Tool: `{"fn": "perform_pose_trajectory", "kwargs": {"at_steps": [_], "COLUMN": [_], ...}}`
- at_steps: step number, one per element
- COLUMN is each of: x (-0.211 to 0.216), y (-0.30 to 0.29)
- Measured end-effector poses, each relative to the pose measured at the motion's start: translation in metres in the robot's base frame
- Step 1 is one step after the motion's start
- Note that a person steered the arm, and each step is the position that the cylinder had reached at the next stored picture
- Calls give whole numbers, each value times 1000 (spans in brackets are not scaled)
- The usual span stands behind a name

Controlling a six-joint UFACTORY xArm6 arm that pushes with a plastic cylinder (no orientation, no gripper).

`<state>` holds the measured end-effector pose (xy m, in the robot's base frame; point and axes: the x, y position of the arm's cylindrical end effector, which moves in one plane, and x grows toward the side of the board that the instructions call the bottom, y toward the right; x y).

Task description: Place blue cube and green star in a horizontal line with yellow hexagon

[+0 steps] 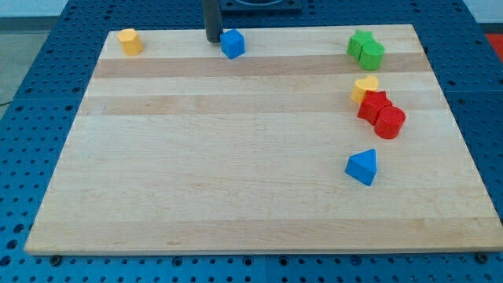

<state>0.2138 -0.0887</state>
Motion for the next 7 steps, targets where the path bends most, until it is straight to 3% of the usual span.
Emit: {"fn": "perform_pose_trajectory", "kwargs": {"at_steps": [1, 2, 3, 4, 5, 7], "x": [1, 49, 137, 166, 148, 47], "y": [-6, -71, -76, -19, 50, 146]}}
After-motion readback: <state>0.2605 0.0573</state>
